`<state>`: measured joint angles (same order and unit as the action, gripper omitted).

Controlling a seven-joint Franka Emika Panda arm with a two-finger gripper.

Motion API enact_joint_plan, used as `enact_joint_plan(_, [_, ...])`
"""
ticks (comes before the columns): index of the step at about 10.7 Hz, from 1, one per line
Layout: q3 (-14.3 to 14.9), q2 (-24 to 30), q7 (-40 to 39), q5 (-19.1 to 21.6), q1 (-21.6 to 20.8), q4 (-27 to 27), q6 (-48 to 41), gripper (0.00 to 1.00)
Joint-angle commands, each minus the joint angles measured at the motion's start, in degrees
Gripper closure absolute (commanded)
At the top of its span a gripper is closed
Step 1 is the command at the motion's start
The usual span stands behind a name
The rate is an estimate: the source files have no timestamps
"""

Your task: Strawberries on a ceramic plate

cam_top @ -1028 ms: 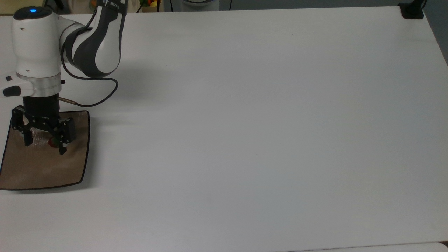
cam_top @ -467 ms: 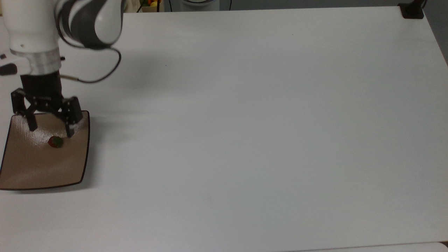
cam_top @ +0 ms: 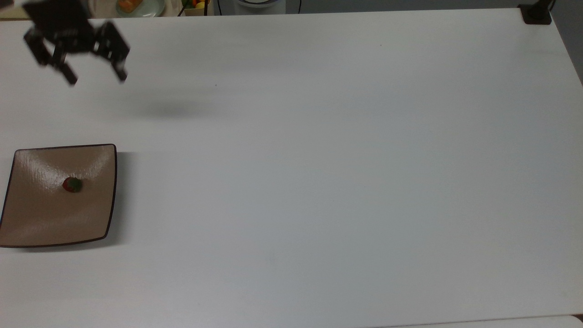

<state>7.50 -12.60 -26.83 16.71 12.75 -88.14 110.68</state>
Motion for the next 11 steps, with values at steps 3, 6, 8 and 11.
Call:
enact_joint_plan(3, [-0.4,15.7,6.0,-6.0,-5.3,-3.2,-22.4,0.00])
enact_joint_plan(6, [-1.2,19.3,11.9,-7.8,-11.2,-3.2,-25.0,0.00])
enact_joint_plan(8, [-5.4,19.4,15.7,-8.4,-12.0,-3.1,-24.6,0.00])
enact_joint_plan(11, [-11.7,18.2,19.9,-13.0,-12.5,-3.6,-22.4,0.00])
